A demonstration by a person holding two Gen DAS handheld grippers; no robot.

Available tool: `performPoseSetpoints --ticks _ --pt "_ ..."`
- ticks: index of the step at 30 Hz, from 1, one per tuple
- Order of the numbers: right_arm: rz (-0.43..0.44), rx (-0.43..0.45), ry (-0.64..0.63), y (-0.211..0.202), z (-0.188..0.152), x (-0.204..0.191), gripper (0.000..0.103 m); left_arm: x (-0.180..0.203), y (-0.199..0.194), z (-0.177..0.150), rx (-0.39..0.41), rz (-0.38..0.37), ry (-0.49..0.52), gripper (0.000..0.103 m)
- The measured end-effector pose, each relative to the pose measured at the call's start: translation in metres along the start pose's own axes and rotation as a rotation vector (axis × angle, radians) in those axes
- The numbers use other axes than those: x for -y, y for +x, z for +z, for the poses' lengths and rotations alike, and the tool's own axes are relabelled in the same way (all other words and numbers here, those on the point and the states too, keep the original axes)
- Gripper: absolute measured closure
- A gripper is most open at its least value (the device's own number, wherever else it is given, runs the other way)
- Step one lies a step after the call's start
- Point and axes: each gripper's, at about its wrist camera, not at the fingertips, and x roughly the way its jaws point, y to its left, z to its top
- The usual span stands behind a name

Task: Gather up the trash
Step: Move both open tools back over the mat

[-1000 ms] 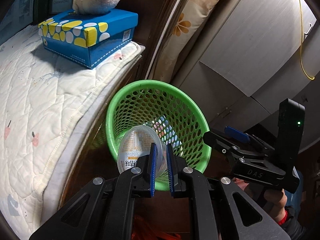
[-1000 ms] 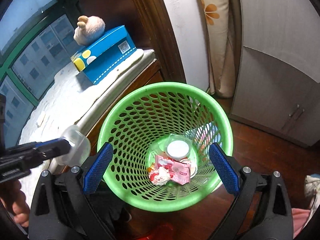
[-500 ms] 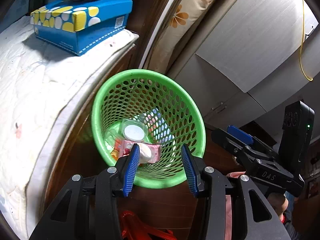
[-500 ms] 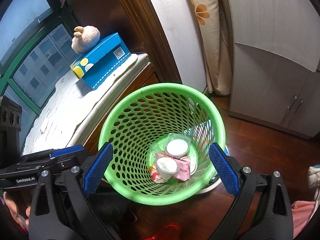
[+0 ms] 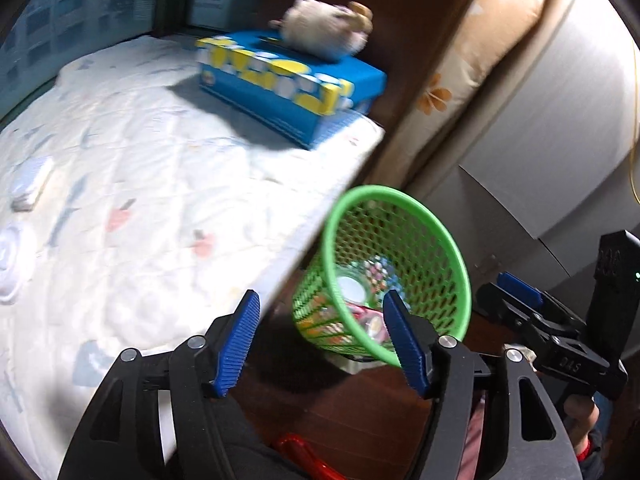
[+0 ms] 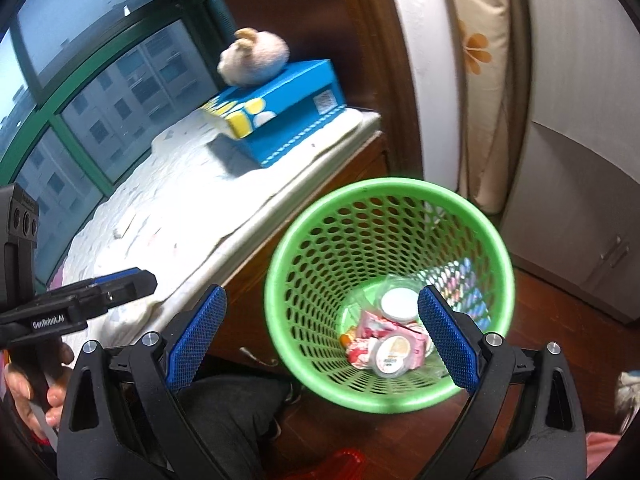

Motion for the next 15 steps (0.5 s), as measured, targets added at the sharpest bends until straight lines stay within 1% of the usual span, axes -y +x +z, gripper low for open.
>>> performPoseSetpoints --ticks 4,5,6,7,9,15 --pt "0.037 -0.017 -0.047 0.011 0.005 -0.029 0.007 -0.037 -0.018 0.002 0.039 0.075 -0.077 0.032" --pt "0.047 -0.02 -0.059 0.013 0.006 -0.036 0.007 -0.048 -0.023 0.001 0.052 0.103 -0.094 0.029" --pt "0.055 -0.023 -0.071 0.016 0.007 -0.043 0.007 -0.059 -0.029 0.001 0.065 0.135 -0.11 0.022" --pt "0.063 -0.028 -0.085 0.02 0.008 -0.051 0.007 -0.07 -0.035 0.0 0.084 0.174 -0.125 0.02" --pt "0.083 -0.037 -0.105 0.026 0.011 -0.066 0.007 -0.092 -0.044 0.001 0.105 0.233 -0.154 0.02" --pt "0.133 -0.051 -0.173 0.04 0.017 -0.108 0.007 -0.172 -0.067 0.001 0.129 0.381 -0.232 0.02"
